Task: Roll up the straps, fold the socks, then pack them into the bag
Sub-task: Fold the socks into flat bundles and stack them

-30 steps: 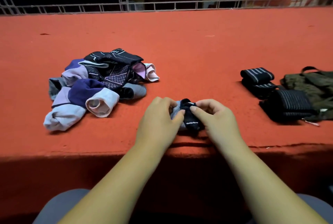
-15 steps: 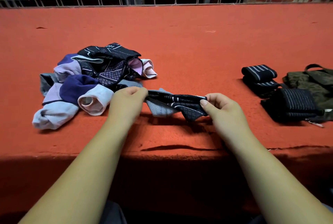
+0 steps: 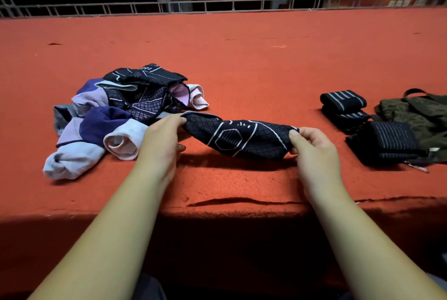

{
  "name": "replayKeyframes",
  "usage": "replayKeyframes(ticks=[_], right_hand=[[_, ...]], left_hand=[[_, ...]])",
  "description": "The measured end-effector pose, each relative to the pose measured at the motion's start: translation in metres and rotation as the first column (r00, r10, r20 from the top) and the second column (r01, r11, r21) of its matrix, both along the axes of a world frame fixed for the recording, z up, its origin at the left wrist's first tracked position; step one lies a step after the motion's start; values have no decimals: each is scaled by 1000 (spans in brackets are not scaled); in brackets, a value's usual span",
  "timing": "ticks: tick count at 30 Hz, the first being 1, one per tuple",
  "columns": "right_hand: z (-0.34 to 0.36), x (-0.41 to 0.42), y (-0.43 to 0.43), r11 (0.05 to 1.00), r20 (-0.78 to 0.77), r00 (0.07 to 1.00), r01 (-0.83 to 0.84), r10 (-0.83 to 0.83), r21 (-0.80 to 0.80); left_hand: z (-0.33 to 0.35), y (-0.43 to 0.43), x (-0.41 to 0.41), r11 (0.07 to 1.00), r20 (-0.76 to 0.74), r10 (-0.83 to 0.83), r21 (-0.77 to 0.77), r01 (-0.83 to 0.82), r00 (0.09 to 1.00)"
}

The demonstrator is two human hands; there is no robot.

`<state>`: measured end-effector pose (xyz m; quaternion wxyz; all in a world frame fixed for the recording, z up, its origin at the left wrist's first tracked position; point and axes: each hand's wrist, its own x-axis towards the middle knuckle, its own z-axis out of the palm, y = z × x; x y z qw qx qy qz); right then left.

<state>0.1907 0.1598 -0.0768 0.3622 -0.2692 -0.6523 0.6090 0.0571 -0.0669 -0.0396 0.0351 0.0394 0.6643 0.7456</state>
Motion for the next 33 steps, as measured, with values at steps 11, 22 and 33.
replayKeyframes(ticks=[11,22,33], right_hand=[[18,15,-7,958,-149,959,-210,241,195],[11,15,2,872,186,961,-267,207,409],[8,15,-6,466,392,916,-386,89,796]], left_hand=[[-8,-25,-8,953,-242,-295,-5,303,924],[-8,-23,11,639,-416,-560,-767,54,716],[-2,-17,9,487,-513,-574,-840,-237,638]])
